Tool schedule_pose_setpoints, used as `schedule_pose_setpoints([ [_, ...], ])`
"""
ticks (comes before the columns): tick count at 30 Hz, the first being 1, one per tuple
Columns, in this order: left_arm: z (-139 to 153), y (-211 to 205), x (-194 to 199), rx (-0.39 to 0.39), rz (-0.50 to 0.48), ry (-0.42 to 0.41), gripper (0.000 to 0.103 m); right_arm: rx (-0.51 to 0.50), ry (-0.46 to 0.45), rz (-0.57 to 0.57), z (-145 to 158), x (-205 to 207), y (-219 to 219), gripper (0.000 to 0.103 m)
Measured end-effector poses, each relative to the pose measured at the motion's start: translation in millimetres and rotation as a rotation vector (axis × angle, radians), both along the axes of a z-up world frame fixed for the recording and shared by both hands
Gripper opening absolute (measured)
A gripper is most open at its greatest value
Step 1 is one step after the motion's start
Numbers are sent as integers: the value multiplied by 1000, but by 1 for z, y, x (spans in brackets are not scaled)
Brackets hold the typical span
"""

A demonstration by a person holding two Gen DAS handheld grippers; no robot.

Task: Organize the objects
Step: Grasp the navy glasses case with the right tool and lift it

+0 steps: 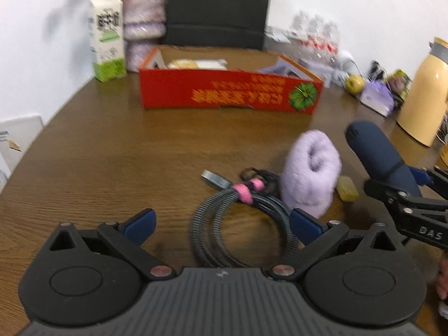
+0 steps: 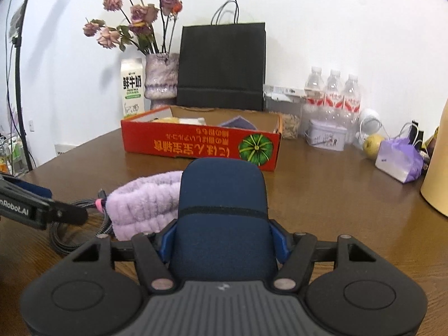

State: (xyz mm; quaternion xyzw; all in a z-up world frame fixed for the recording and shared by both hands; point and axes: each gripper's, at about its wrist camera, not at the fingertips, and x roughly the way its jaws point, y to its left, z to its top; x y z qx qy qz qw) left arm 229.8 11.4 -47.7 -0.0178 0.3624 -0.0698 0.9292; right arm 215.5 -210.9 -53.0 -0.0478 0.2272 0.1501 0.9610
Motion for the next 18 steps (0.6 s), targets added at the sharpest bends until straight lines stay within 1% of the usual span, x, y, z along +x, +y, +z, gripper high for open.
schedule_pose_setpoints([
  [3,-2,-9,7,7,-44,38,103,8,-15,4,2,-2,-1,65],
  [6,-9,-17,17,24,-56,103,103,19,-25,5,3,-4,-2,65],
  [8,-11,-18,23,16,-62,143,103,23,-35,7,3,-6,-3,65],
  [14,-11,-25,24,51,-72,151,103,27,-49,20,4,-9,-3,65],
  [18,-14,-26,26,107,-63,163,103,31,-55,20,4,-11,-3,65],
])
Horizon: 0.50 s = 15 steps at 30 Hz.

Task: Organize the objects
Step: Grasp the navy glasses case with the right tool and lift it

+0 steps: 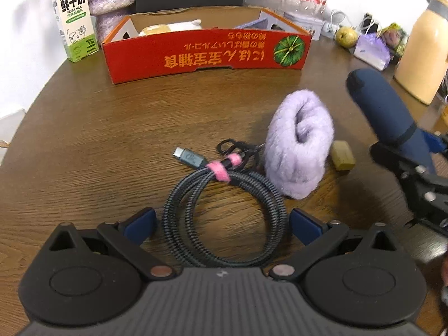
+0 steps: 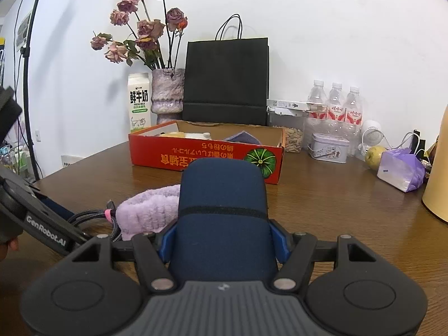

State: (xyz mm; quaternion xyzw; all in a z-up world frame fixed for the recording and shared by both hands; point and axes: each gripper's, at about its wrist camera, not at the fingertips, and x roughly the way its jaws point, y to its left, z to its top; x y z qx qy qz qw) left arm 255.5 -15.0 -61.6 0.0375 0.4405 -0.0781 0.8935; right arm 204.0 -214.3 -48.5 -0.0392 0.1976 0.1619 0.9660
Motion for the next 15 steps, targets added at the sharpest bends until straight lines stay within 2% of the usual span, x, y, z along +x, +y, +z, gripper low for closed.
schedule_pose_setpoints([
  [2,-1,0,0,16,-2,-7,103,-2,-7,1,0,-2,0,65],
  [15,-7,0,-8,3,-8,-84,103,-6,-14,13,1,-5,2,65],
])
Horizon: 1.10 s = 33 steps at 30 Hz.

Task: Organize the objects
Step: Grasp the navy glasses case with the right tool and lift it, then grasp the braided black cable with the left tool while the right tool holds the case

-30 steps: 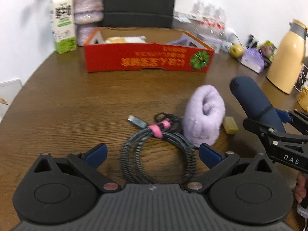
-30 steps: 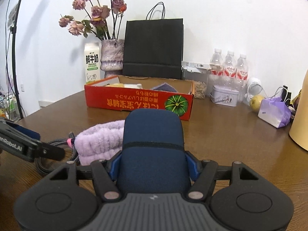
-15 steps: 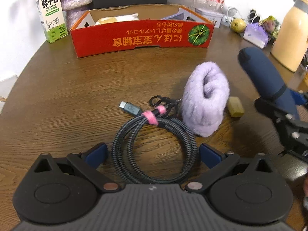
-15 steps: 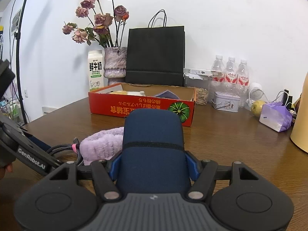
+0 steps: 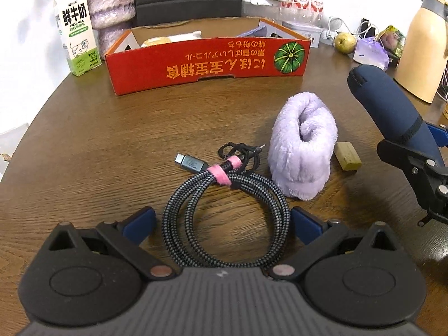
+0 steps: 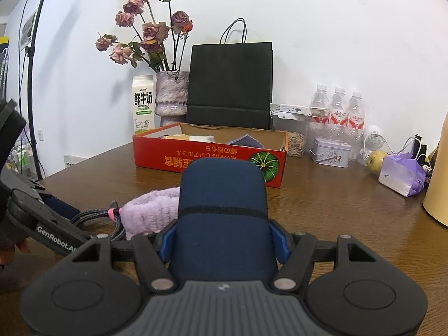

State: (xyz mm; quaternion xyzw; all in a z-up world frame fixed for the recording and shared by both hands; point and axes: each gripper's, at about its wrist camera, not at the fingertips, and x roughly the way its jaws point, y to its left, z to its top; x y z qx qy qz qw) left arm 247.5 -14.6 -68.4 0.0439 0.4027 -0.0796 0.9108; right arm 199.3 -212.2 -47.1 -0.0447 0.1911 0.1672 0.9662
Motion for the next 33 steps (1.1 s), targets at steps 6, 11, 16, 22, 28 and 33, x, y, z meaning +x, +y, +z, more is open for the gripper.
schedule_pose_setpoints([
  [6,-1,-1,-5,-4,38,-17,103,1,0,0,0,0,0,65],
  [11,1,-1,-16,-15,73,-59,90,2,1,2,0,-1,1,65],
  [16,0,3,-33,-44,133,-107,89,3,0,8,1,-2,2,65],
  [22,12,10,-52,-48,182,-203,89,3,-1,11,1,-3,2,65],
  [28,28,8,-64,-37,186,-287,89,2,-10,19,1,-6,4,65],
  [33,36,7,-63,-52,190,-309,89,17,-19,17,5,-8,2,65],
])
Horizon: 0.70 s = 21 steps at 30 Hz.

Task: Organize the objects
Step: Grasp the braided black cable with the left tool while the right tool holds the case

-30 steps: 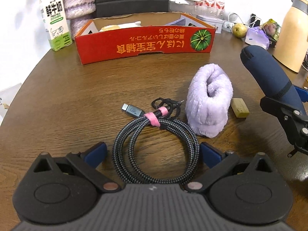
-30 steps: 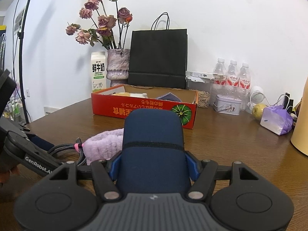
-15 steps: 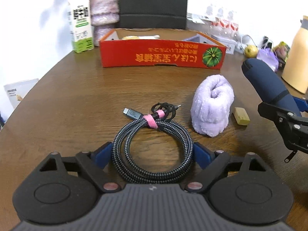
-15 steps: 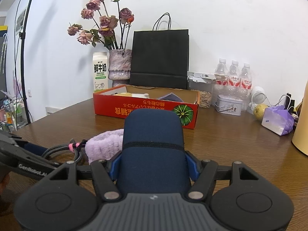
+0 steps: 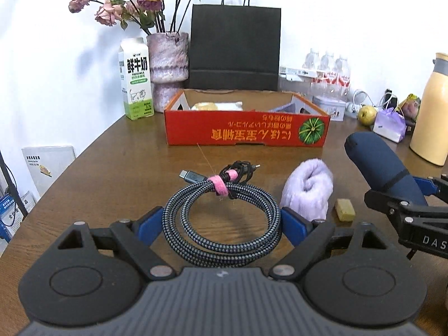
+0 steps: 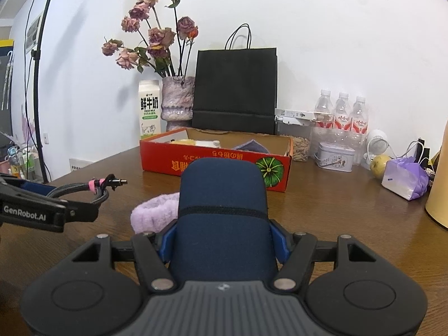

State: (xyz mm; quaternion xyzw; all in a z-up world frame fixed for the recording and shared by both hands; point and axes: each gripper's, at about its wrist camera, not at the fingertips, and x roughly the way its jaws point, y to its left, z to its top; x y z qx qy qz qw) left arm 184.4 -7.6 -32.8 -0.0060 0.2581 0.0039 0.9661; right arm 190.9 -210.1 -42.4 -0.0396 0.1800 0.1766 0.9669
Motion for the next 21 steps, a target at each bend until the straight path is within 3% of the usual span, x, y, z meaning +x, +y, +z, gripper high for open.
schedule_pose_setpoints([
  [21,42,0,26,-42,5,-129,89,37,-36,3,37,25,19,65],
])
